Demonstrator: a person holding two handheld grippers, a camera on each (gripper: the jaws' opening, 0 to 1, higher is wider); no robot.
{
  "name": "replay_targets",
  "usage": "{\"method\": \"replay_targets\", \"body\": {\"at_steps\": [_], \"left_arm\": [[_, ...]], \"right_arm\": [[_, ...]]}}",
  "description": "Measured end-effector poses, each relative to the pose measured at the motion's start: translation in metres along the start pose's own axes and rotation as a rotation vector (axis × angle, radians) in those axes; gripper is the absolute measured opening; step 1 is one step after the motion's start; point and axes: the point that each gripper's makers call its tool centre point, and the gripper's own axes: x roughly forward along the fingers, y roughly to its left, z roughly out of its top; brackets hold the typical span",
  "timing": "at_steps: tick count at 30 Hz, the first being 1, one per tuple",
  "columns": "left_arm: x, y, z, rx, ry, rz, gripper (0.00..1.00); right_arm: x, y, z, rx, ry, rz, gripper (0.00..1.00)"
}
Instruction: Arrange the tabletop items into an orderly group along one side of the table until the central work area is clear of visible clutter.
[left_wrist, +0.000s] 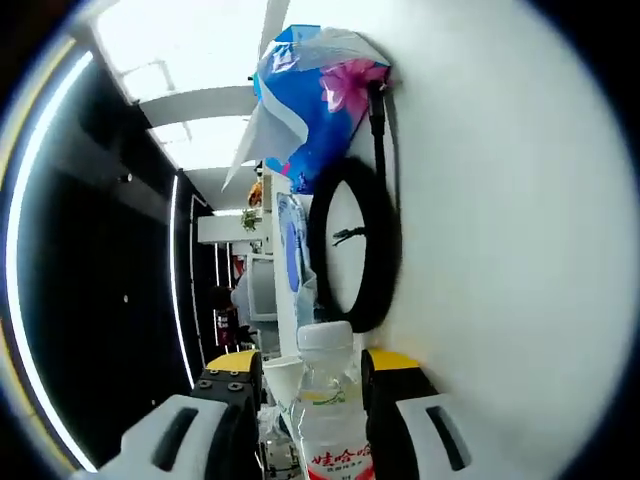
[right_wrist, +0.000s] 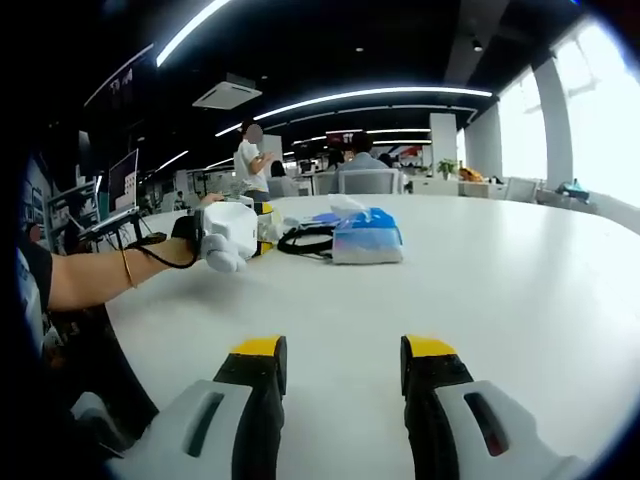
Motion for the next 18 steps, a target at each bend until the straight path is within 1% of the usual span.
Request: {"method": "replay_targets", "body": {"at_steps": [2, 3, 11, 14, 18], "left_arm": [[0.001, -0.002, 0.000, -0.004, 0.002, -0.019, 0.34], [0.002, -0.005, -0.001, 0.004, 0.005, -0.039, 0.32], [0.001, -0.010, 0.001, 0.050, 0.006, -0.067, 0.24], [0.001, -0.010, 0.002, 0.066, 0.018, -0.061, 0.23], [0.000, -0.009, 0.003, 0.090, 0.030, -0.042, 0.23]], "right_arm": [[-0.001, 0.000, 0.002, 0.001, -0.008, 0.000, 0.44], [0.000, 0.001, 0.003, 0.002, -0.010, 0.002, 0.44], [0.001, 0.004, 0.001, -0.008, 0.000, 0.006, 0.43], [0.000, 0.005, 0.002, -0.005, -0.007, 0.007, 0.41], [-0.001, 0.004, 0.002, -0.014, 0.001, -0.001, 0.41]]}}
